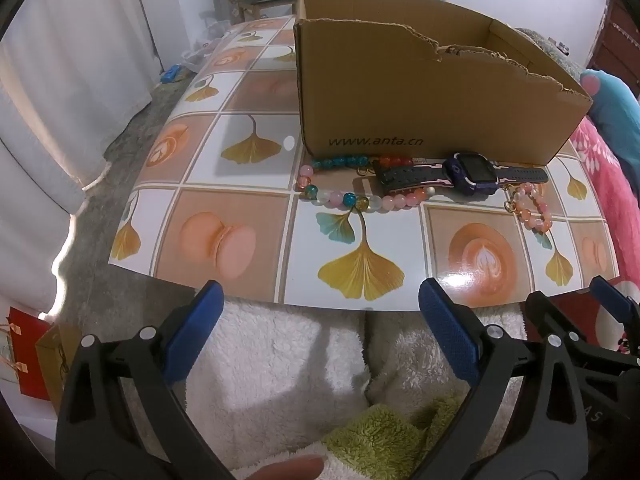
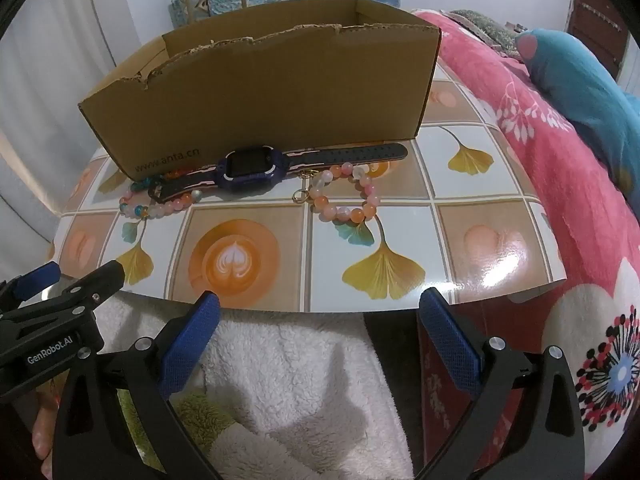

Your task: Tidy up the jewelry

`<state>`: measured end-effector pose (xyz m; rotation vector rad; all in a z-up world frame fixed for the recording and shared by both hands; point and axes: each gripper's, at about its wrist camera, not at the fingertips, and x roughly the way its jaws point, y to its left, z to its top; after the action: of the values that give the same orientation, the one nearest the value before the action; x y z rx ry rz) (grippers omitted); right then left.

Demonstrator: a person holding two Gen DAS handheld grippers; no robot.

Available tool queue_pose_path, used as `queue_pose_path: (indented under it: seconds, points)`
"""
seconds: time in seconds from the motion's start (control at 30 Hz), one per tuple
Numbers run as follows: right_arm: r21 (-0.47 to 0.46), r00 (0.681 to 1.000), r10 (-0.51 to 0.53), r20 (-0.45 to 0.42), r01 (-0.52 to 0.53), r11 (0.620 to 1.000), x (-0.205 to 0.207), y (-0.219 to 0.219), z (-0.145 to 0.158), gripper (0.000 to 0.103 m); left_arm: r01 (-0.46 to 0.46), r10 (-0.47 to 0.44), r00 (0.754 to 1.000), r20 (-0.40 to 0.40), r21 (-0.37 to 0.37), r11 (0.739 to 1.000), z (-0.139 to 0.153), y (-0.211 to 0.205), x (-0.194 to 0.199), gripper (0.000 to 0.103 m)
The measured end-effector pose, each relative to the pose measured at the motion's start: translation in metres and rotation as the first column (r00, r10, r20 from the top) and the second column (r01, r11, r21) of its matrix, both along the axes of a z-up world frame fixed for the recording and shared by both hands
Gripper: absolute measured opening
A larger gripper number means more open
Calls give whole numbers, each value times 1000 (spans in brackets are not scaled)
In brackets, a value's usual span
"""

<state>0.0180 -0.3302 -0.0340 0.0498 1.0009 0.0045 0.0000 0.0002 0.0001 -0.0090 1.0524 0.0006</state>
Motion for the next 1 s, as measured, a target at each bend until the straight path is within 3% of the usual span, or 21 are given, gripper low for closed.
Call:
queue_pose_path:
  seconds: [1.0]
  points:
    - [-3, 1000, -2, -3, 2, 1000, 1, -1, -1, 97, -1, 1, 1000, -2, 3, 1000, 0, -1, 2, 94]
